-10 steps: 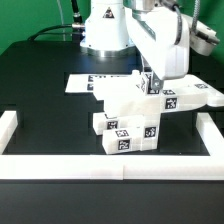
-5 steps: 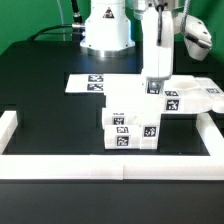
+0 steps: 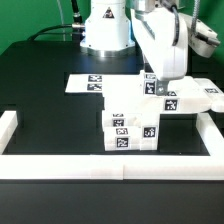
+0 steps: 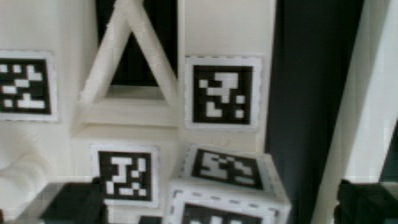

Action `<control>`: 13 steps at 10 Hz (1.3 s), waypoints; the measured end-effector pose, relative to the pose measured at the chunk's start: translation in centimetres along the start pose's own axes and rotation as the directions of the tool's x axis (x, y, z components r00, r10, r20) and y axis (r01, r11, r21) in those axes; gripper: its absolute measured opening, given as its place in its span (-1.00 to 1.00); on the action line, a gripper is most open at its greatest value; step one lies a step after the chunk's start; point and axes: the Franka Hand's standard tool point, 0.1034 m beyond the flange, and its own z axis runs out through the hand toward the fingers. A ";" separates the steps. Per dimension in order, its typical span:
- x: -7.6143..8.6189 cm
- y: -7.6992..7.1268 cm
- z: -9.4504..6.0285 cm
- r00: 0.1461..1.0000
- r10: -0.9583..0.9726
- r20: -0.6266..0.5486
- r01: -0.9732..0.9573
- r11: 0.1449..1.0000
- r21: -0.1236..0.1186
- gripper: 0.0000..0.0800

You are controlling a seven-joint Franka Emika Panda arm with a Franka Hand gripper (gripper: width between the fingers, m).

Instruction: Assemble chair

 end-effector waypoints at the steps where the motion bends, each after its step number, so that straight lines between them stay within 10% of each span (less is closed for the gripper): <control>1: 0.0 0.0 0.0 0.997 -0.080 0.000 0.080 0.997 0.000 0.62; 7: 0.0 0.1 0.1 0.834 -0.552 -0.014 0.551 0.834 -0.029 0.62; 13: 0.8 0.3 0.3 0.457 -0.890 -0.003 0.888 0.456 -0.057 0.62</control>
Offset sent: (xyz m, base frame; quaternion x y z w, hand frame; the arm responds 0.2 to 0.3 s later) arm 0.0000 0.0000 0.0000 0.0000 0.0000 -0.1938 0.9810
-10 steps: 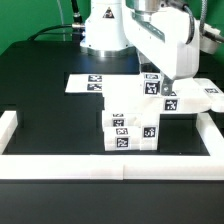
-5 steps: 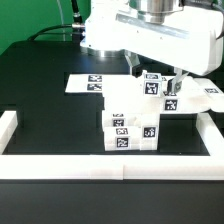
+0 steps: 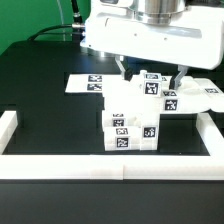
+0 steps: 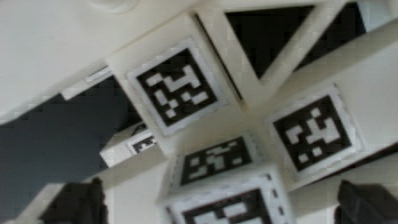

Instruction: Assemble chair

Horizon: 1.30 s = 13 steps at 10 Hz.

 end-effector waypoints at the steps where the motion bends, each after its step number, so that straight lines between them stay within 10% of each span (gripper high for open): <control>1: 0.0 0.1 0.0 0.998 -0.059 0.000 0.059 0.998 0.000 0.62; 6: 0.1 0.3 0.0 0.944 -0.330 0.001 0.330 0.944 -0.012 0.62; 8: 0.1 0.3 0.0 0.945 -0.327 0.001 0.327 0.945 -0.013 -0.09; 13: 0.1 0.3 0.0 0.980 -0.201 -0.001 0.201 0.979 -0.012 -0.29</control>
Offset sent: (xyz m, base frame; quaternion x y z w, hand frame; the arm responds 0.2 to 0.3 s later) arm 0.0002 0.0010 0.0008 -0.0025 -0.0009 -0.1269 0.9919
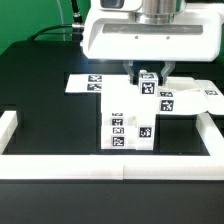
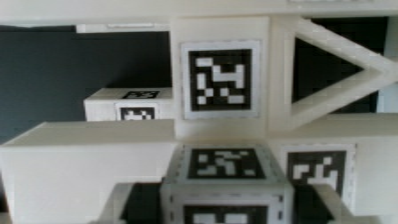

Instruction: Assemble chair

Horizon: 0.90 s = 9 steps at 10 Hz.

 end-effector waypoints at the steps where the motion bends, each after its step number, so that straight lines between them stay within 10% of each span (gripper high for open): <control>1: 0.0 0.0 0.0 0.996 0.094 0.000 -0.094 0.996 0.000 -0.29; 9: 0.0 -0.2 0.0 0.789 0.615 0.001 -0.615 0.789 0.002 -0.28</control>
Offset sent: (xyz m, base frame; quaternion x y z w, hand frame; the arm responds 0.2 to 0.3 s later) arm 0.0000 0.0000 0.0000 0.0000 0.0000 0.1938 0.9810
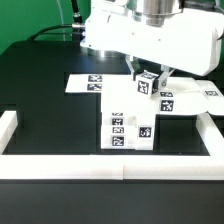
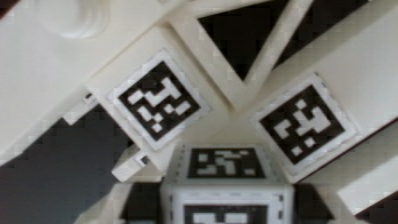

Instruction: Assemble chair

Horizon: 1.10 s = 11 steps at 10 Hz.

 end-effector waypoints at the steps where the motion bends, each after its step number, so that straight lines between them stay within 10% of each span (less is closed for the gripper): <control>1: 0.0 0.0 0.0 0.998 0.069 -0.001 -0.069 0.998 0.001 -0.28; 11: -0.3 -0.9 0.0 0.726 0.687 0.022 -0.687 0.725 0.041 -0.28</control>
Offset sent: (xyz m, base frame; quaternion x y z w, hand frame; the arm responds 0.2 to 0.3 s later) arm 0.0000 0.0000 0.0000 0.0000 0.0000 0.1938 0.9810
